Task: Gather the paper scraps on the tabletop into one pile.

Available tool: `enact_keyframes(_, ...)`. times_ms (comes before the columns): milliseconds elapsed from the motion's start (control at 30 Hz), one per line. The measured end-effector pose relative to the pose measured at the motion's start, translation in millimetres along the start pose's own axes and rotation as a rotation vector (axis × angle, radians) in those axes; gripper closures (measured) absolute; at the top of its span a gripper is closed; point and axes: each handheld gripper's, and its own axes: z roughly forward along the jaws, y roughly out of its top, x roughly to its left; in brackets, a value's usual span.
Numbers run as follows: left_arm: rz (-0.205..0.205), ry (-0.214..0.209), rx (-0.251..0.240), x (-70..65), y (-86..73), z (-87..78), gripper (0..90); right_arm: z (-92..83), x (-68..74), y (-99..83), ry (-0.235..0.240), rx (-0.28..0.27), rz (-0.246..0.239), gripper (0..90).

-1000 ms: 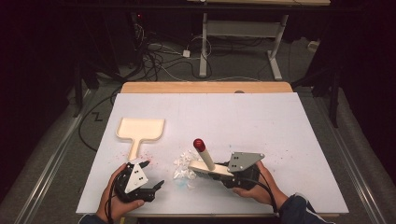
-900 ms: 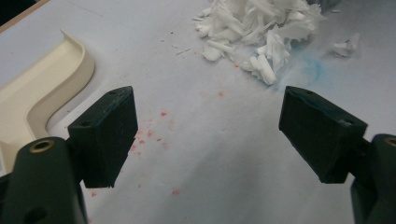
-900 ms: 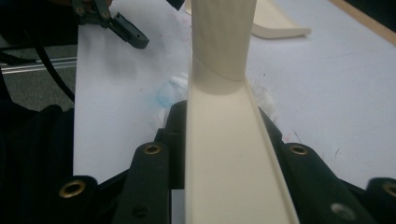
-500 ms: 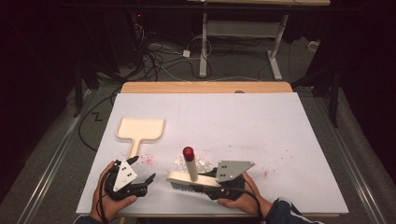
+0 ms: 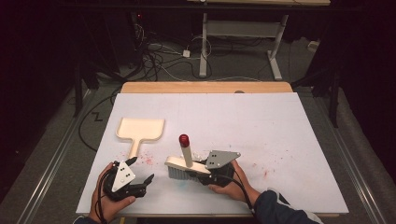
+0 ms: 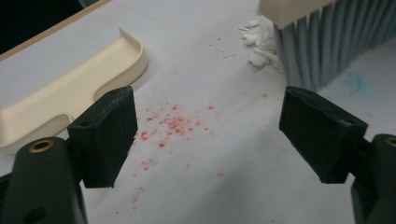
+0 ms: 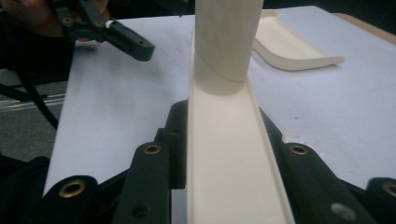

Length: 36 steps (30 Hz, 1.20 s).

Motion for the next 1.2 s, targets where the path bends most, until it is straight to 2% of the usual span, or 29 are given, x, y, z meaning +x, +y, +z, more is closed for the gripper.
enact_keyframes(67, -0.006, -0.009, 0.010, -1.6, 0.1, 0.8, 18.5, -4.4, -1.6, 2.2, -0.034, -0.014, -0.001, 68.1)
enact_keyframes(167, 0.014, -0.012, 0.006, -3.8, 1.3, 2.4, 18.5, -12.2, -2.8, 5.5, -0.024, -0.040, 0.025, 68.1)
enact_keyframes(300, 0.026, -0.023, 0.010, -6.9, 2.7, 4.0, 18.5, -24.2, 1.8, 13.0, -0.034, -0.055, 0.003, 68.0)
enact_keyframes(467, 0.032, -0.031, 0.015, -8.4, 3.0, 5.9, 18.5, -47.7, -0.7, 24.5, -0.056, -0.096, 0.009, 68.0)
enact_keyframes(533, 0.033, -0.032, 0.017, -9.1, 3.0, 6.3, 18.5, -59.0, -1.1, 29.6, -0.080, -0.100, 0.002, 68.0)
enact_keyframes(667, 0.039, -0.038, 0.020, -10.8, 3.5, 6.8, 18.5, -80.8, -6.3, 32.4, -0.104, -0.118, 0.003, 68.0)
enact_keyframes(867, 0.037, -0.044, 0.027, -12.6, 3.8, 6.8, 18.5, -112.7, -14.3, 23.1, -0.152, -0.099, 0.013, 68.0)
enact_keyframes(1033, 0.044, -0.047, 0.032, -13.3, 4.6, 8.2, 18.5, -139.2, -20.8, 5.6, -0.193, -0.057, 0.044, 68.0)
enact_keyframes(1200, 0.054, -0.050, 0.038, -15.0, 6.2, 9.8, 18.5, -165.9, -24.0, -13.4, -0.207, -0.016, 0.079, 67.9)
